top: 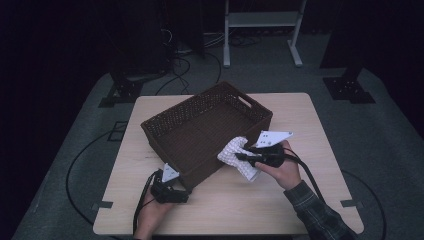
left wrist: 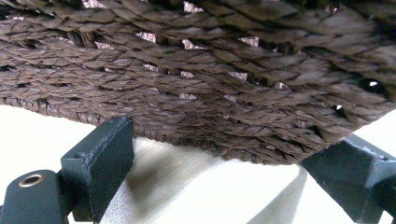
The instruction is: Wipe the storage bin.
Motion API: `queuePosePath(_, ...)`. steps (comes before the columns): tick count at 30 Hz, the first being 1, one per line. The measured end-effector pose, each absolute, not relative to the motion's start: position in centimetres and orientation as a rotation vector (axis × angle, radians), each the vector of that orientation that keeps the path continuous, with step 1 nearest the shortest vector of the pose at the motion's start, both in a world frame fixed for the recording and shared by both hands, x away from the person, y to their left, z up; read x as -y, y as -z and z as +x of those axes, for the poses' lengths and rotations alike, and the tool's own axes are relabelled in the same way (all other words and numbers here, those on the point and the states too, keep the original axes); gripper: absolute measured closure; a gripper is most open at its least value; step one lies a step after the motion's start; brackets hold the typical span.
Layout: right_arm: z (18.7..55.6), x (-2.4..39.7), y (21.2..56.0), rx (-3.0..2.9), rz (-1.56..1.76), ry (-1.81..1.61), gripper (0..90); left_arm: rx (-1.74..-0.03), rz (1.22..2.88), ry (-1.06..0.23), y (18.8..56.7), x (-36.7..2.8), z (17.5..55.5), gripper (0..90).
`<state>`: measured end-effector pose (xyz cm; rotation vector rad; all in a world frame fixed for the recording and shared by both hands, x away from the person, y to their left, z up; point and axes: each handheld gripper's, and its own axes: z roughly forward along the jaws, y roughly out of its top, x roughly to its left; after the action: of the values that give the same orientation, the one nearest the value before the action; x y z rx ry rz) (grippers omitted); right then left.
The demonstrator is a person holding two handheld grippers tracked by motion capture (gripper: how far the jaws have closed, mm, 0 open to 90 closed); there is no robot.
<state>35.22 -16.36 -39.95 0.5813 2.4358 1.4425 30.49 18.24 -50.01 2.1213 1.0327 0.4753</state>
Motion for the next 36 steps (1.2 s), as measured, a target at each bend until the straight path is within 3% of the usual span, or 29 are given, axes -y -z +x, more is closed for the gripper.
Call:
queuePosePath(12, 34.5, 15.5, 39.7, -2.447, 0.527, -1.492, 77.0, -1.031, 2.125, -0.475, 50.0, -18.3, 30.5, 10.1)
queuePosePath(36, 36.1, 11.9, 45.6, -2.660, 0.550, -1.241, 77.0, -1.032, 2.119, -0.478, 50.0, -18.2, 30.5, 10.2)
